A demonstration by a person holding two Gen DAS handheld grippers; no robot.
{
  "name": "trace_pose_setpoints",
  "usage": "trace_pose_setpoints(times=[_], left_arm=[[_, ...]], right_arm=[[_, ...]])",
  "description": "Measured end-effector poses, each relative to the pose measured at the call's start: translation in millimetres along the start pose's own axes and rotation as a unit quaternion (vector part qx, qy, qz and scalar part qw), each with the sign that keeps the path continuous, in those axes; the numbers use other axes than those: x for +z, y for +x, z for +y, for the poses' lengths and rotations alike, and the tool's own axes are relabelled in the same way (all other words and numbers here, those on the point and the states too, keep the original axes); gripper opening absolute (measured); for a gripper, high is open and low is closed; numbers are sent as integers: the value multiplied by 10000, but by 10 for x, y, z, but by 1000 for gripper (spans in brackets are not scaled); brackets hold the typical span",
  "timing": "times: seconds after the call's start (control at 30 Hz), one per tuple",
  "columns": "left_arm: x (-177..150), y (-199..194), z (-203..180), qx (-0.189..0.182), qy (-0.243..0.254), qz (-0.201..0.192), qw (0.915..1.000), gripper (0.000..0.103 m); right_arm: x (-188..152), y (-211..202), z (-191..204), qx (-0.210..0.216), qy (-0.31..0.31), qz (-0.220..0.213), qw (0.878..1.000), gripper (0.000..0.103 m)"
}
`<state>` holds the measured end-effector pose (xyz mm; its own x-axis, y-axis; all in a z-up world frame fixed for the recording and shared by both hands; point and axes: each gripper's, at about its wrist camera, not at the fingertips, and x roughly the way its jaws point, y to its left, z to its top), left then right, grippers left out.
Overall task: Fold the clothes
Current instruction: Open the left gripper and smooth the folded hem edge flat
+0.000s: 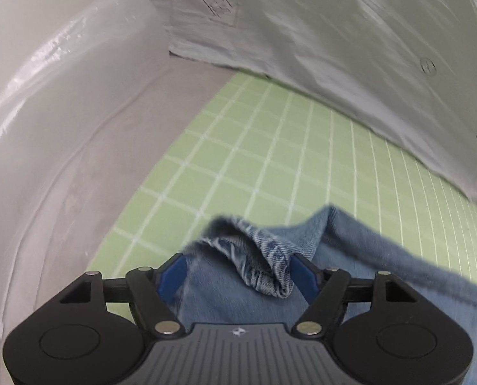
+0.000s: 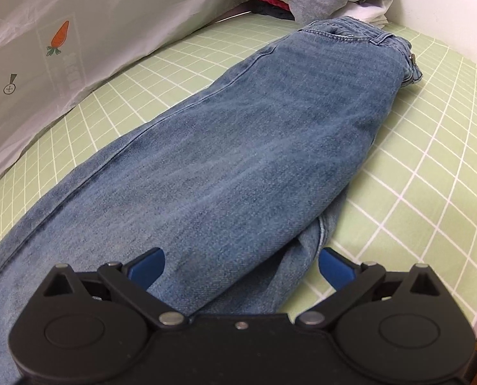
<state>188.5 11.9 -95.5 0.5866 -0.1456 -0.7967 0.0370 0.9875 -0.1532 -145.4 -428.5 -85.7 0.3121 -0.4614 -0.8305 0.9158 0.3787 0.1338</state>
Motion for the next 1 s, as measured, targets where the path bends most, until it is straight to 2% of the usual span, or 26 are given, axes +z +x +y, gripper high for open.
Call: trace_pose_setpoints(times=[0.03, 0.1, 0.2, 0.37, 0.53, 0.7, 0.8, 0.83, 0.87, 0.9, 0.97, 1.0], left_arm=[[63, 28, 18, 172, -36, -27, 9998, 77], [129, 55, 91, 289, -165, -1, 9994, 78], [111, -3, 211, 173, -287, 87, 9994, 78], [-112, -214, 279, 242, 18, 129, 9996, 78], [-306, -330, 345, 351, -69, 388, 9986, 79], [-479, -560, 338, 98, -396, 374, 9985, 79], [-571, -654, 272, -164, -407, 352, 9984, 77], [-598, -662, 259, -285, -426, 386, 9979, 74], [-624, -669, 246, -406, -446, 421, 9973, 65], [-651, -677, 232, -527, -465, 455, 9965, 61], [-704, -692, 205, -768, -503, 524, 9944, 45], [-730, -700, 192, -888, -522, 558, 9931, 40]], right_arm=[[-4, -2, 24, -35, -31, 3, 10000, 103], [-21, -1, 62, -51, -102, -2, 9999, 103], [-78, -8, 128, -139, -221, -60, 9996, 103], [-181, -67, 220, -108, -534, -199, 9983, 103], [-265, -105, 325, -62, -974, -233, 9950, 103], [-331, -219, 402, -37, -1354, -426, 9899, 103], [-315, -253, 384, 180, -1243, -470, 9910, 103], [-307, -254, 381, 223, -1206, -478, 9913, 103], [-287, -247, 365, 302, -1153, -472, 9918, 102], [-275, -242, 361, 355, -1103, -460, 9922, 101], [-255, -212, 354, 373, -1009, -411, 9933, 95], [-244, -189, 343, 374, -957, -353, 9941, 91]])
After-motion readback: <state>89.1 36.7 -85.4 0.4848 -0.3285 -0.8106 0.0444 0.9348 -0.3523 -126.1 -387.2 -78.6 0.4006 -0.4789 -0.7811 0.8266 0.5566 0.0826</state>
